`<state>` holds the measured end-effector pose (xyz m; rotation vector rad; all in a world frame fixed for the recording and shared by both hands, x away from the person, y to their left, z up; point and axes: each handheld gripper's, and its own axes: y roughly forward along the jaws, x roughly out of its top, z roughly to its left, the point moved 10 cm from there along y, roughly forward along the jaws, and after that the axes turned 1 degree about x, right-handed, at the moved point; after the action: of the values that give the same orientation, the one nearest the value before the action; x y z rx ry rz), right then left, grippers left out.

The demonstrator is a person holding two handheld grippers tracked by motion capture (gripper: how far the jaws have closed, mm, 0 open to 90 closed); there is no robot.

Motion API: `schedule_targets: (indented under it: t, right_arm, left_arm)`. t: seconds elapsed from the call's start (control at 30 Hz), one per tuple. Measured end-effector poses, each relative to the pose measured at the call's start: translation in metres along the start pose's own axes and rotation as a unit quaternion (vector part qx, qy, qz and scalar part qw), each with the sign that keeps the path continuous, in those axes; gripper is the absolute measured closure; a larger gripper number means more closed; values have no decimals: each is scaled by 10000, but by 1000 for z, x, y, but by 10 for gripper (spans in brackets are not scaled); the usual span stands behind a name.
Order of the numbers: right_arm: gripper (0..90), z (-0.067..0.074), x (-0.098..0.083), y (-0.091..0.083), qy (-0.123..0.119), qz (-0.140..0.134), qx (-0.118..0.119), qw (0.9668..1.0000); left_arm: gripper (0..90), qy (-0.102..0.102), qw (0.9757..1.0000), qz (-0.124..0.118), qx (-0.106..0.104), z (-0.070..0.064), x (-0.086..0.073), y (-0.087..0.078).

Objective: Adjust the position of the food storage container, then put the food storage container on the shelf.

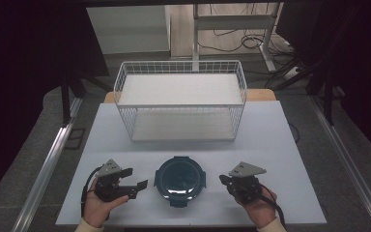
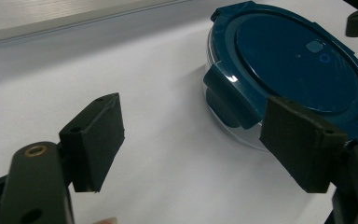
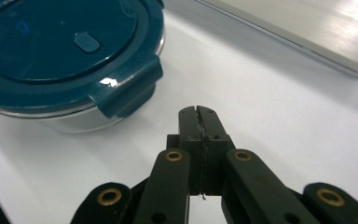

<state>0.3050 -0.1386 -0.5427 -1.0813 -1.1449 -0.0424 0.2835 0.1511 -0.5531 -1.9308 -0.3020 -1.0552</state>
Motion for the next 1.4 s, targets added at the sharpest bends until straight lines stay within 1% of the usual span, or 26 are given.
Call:
schedule_targets:
  t: [0.07, 0.13, 0.17, 0.2, 0.23, 0.27, 0.3, 0.37, 0.4, 0.47, 0.57, 0.63, 0.73, 0.77, 0.83, 0.9, 0.97, 1.0, 1.07, 1.1, 1.13, 1.2, 1.27, 1.3, 1.4]
  right_arm:
    - [900, -3, -2, -4, 154, -85, 111, 9998]
    - [891, -3, -1, -6, 255, -213, 285, 9990]
    - [842, -1, 0, -7, 254, -312, 437, 9982]
    - [753, 2, 2, -7, 271, -431, 586, 9970]
    - [644, 4, 4, -8, 332, -528, 676, 9958]
    - [548, 4, 7, -8, 431, -628, 685, 9947]
    - [481, 3, 9, -8, 565, -714, 662, 9936]
    - [372, 3, 11, -9, 750, -780, 761, 9912]
    - [341, 3, 13, -10, 844, -810, 791, 9900]
    - [307, 2, 14, -11, 908, -848, 767, 9893]
    - [283, 0, 12, -12, 815, -856, 592, 9912]
    - [265, 0, 11, -11, 799, -811, 546, 9920]
    - [246, 0, 11, -10, 835, -784, 536, 9920]
    - [239, 1, 11, -10, 843, -775, 545, 9919]
    - [212, 5, 13, -9, 966, -742, 634, 9905]
    - [206, 7, 13, -8, 1001, -696, 679, 9902]
    - [201, 10, 12, -6, 1019, -649, 739, 9899]
    - [198, 11, 12, -5, 1040, -627, 743, 9898]
    - [190, 13, 13, -4, 1102, -602, 754, 9892]
    - [187, 16, 13, -5, 1190, -604, 792, 9879]
    - [182, 18, 13, -5, 1217, -590, 834, 9873]
    - [175, 21, 12, -4, 1202, -505, 842, 9879]
    - [169, 23, 14, -3, 1239, -495, 864, 9873]
    - [164, 24, 16, -2, 1262, -492, 882, 9869]
    - [130, 26, 21, 2, 1398, -509, 989, 9839]
  left_arm:
    - [210, 5, 10000, -9, -1, 0, 0, 0]
    - [210, -34, 10000, -28, 15, 1, 1, -1]
    - [210, -53, 10000, -42, 24, 2, 1, -1]
    - [211, -69, 10000, -54, 26, 1, 2, -1]
    - [211, -66, 10000, -62, 18, 0, 2, -1]
    - [211, -59, 10000, -67, 7, -1, 2, -1]
    - [210, -52, 10000, -69, -2, -1, 2, -1]
    - [209, -63, 9999, -72, -32, -3, 3, -2]
    - [207, -71, 9999, -76, -41, -3, 3, -2]
    - [206, -80, 9999, -75, -48, -3, 3, -2]
    - [205, -123, 9999, -40, -89, -4, 2, -1]
    - [205, -134, 9999, -28, -90, -4, 2, 0]
    - [202, -144, 9998, -26, -93, -5, 2, 0]
    - [202, -151, 9998, -36, -109, -6, 3, -1]
    - [191, -216, 9997, -41, -144, -7, 4, -1]
    - [183, -311, 9993, -32, -184, -8, 4, 0]
    - [174, -332, 9992, -29, -209, -8, 4, 0]
    - [167, -472, 9984, -39, -303, -10, 5, -1]
    - [154, -507, 9982, -38, -332, -10, 6, -2]
    - [153, -518, 9980, -81, -347, -12, 8, -4]
    - [151, -529, 9979, -94, -373, -13, 9, -6]
    - [148, -609, 9970, -119, -469, -16, 12, -6]
    - [139, -701, 9958, -98, -584, -18, 15, -4]
    - [136, -717, 9953, -88, -637, -20, 17, -2]
    - [126, -635, 9951, -5, -751, -24, 24, 3]
